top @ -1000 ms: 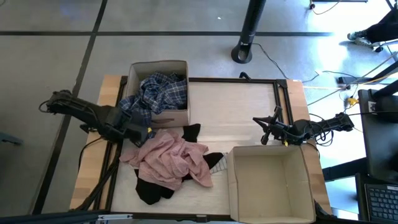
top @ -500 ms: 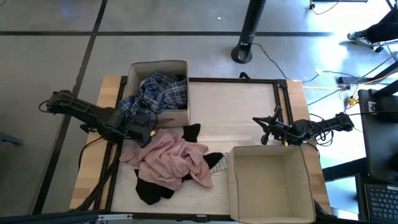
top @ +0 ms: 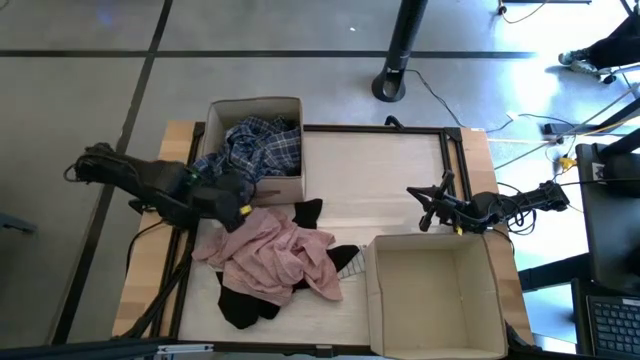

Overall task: Sort clothes
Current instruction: Put the blue pajamas into the top white laundry organizer

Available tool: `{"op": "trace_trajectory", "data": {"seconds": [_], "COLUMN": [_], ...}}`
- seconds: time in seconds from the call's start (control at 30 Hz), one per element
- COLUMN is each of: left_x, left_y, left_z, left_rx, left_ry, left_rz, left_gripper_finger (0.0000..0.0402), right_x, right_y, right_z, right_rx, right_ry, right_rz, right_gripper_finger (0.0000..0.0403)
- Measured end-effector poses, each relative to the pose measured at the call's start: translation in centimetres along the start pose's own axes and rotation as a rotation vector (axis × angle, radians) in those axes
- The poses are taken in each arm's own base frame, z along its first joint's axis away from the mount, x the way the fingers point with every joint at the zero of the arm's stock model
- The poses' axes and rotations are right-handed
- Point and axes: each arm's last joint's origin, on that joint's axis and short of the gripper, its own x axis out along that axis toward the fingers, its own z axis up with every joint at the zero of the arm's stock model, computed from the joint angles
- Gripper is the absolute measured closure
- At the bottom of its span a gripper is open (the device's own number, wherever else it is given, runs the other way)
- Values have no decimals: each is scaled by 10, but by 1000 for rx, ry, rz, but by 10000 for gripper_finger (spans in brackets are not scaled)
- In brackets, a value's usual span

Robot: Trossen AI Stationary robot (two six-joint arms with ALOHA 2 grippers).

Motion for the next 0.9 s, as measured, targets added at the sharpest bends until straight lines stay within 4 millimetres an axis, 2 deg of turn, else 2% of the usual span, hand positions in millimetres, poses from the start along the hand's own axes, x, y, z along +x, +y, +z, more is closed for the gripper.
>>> {"op": "trace_trajectory", "data": {"seconds": [0.23,0.37,0.5,0.6,0.7,0.8,0.9], "left_x": [-62,-85,-99,-102,-95,-77,-51], "left_y": [27,44,60,70,78,83,87], "left_z": [45,64,79,87,91,91,90], "left_rx": [80,107,113,103,107,115,103], "left_ry": [-353,-495,-576,-594,-575,-520,-457], "left_rz": [170,356,523,564,544,541,539], "left_gripper_finger": [398,400,400,399,400,400,398], "right_x": [0,0,0,0,0,0,0], "right_y": [0,0,0,0,0,0,0], "right_z": [0,0,0,0,0,0,0], "right_rx": [1,1,1,-3,-5,-5,-5], "right_ry": [-1,-1,0,0,0,0,0], "right_rz": [0,0,0,1,1,1,1], "right_gripper_finger": [386,386,386,386,386,386,386]}}
